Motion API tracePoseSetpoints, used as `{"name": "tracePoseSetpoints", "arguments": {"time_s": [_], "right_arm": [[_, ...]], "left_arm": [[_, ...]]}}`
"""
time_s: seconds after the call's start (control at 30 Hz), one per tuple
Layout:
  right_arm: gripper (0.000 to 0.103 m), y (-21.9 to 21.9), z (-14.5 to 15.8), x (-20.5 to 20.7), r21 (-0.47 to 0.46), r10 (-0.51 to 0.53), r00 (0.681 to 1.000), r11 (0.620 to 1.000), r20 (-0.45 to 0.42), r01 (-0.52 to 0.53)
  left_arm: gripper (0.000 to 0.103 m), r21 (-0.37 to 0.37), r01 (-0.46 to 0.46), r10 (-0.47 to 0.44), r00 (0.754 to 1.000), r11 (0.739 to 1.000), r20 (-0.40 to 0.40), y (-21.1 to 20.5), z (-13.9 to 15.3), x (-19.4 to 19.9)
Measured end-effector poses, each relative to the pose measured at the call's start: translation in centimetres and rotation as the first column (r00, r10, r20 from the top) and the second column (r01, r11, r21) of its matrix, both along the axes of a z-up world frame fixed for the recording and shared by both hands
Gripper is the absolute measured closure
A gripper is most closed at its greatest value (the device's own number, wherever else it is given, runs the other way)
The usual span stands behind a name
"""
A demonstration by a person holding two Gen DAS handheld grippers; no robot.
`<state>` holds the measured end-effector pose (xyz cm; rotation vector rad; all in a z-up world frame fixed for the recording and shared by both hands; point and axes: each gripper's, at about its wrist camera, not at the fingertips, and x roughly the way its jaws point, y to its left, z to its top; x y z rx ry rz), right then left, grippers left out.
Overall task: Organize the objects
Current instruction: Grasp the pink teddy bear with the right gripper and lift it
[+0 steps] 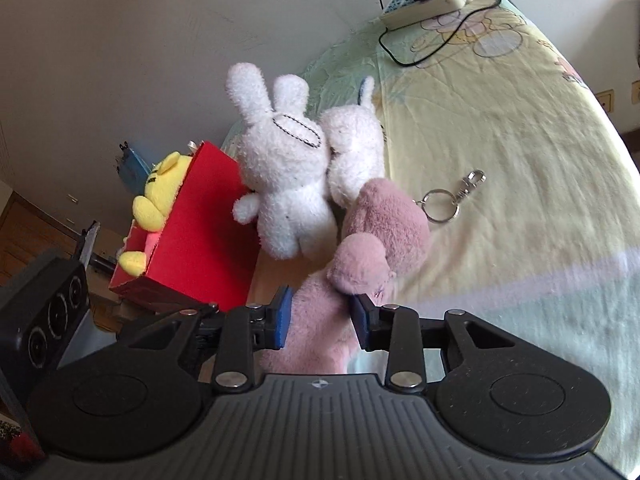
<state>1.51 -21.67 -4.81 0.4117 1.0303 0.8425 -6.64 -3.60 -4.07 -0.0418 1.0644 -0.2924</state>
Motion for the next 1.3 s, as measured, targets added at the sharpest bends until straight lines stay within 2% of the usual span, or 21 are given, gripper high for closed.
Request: {"name": "tracePoseSetpoints", "arguments": {"time_s": [0.23, 0.33, 0.47, 0.57, 0.6, 0.67, 0.73, 0.87, 0.93, 1.0, 1.13, 1.3], "right_arm": [[0.067, 4.7, 0.5, 0.3, -0.002, 0.104, 0.993, 0.995, 0.061, -0.104], [0.067, 4.8, 0.7, 0.1, 0.016, 0.121, 0.990, 0.992, 0.077, -0.122], [0.067, 2.7, 0.6, 0.6, 0.016, 0.059, 0.997, 0.998, 0.056, -0.060], [0.067, 0.9, -0.7, 1.1, 0.015, 0.002, 1.000, 1.000, -0.015, -0.002], [0.067, 0.4, -1.2, 1.2, 0.012, -0.023, 0.999, 1.000, -0.039, 0.023], [0.067, -0.1, -2.3, 1.5, 0.019, -0.057, 0.994, 0.998, -0.092, 0.059], [0.067, 0.0, -3.2, 1.6, 0.039, -0.062, 0.991, 0.997, -0.117, 0.066], [0.062, 0.9, -4.6, 2.0, 0.043, -0.080, 0.985, 0.995, -0.153, 0.088], [0.053, 1.2, -5.1, 2.3, 0.068, -0.081, 0.981, 0.993, -0.176, 0.095], [0.049, 1.6, -5.5, 2.6, 0.076, -0.076, 0.981, 0.993, -0.180, 0.091], [0.047, 2.5, -6.1, 3.3, 0.085, -0.066, 0.978, 0.993, -0.199, 0.084], [0.051, 2.5, -5.7, 3.0, 0.066, -0.059, 0.980, 0.995, -0.191, 0.073]], "left_arm": [[0.005, 0.070, -0.105, 0.101, 0.993, 0.992, 0.067, 3.0, 2.0, -1.7], [0.005, 0.093, -0.160, 0.150, 0.983, 0.983, 0.108, 4.5, 3.1, -2.0], [0.006, 0.119, -0.187, 0.169, 0.974, 0.975, 0.148, 5.2, 4.0, -0.9], [0.007, 0.127, -0.142, 0.121, 0.980, 0.982, 0.161, 5.0, 3.6, 0.2], [0.008, 0.129, -0.130, 0.110, 0.983, 0.983, 0.150, 4.8, 3.2, 0.8], [0.019, 0.119, -0.104, 0.091, 0.990, 0.987, 0.106, 4.7, 2.2, 1.8], [0.026, 0.107, -0.097, 0.091, 0.994, 0.990, 0.064, 4.8, 1.3, 2.6], [0.031, 0.084, -0.097, 0.094, 0.995, 0.992, 0.036, 5.6, 0.2, 3.3], [0.033, 0.079, -0.102, 0.100, 0.995, 0.992, 0.028, 5.8, -0.1, 3.3], [0.033, 0.074, -0.100, 0.100, 0.995, 0.992, 0.012, 6.0, -0.7, 3.5], [0.032, 0.075, -0.100, 0.101, 0.995, 0.992, -0.006, 5.8, -1.7, 3.4], [0.033, 0.049, -0.112, 0.113, 0.993, 0.992, -0.016, 5.9, -1.8, 2.9]]}}
